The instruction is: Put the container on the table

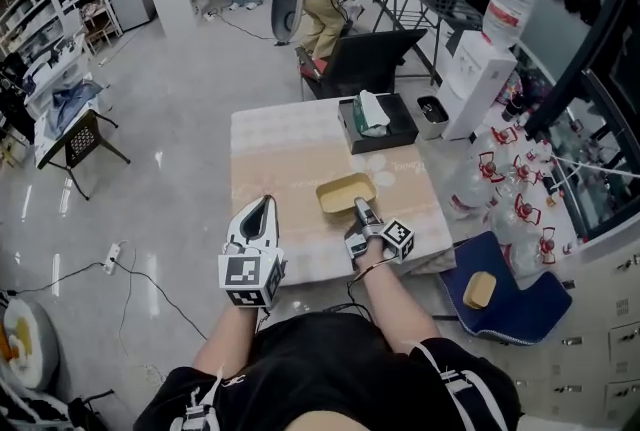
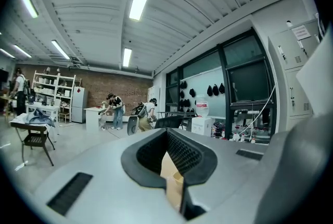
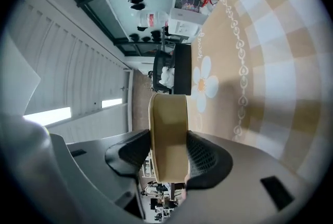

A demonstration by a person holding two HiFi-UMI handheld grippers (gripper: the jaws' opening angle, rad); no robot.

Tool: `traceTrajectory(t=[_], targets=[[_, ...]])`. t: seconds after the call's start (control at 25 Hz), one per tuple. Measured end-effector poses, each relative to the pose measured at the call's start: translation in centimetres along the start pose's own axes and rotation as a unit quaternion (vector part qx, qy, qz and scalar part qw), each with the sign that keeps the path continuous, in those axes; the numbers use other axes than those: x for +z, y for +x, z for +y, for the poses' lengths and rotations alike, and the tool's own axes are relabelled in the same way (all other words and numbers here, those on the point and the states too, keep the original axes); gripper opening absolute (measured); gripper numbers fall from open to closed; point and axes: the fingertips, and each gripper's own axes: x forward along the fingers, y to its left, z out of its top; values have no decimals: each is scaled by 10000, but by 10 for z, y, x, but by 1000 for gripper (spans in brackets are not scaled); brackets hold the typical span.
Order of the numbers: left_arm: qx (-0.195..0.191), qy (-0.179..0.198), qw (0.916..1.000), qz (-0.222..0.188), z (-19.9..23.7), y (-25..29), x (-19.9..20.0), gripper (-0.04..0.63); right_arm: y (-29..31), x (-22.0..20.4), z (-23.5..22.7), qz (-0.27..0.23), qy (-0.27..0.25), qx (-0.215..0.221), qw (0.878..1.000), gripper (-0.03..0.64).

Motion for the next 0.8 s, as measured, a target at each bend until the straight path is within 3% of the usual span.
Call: traceTrajectory(t=[0.8], targets=[[-151,38,9997,193,-3,4,-11,14,-26,9,-75,-137,-92,-1119,9936,220]])
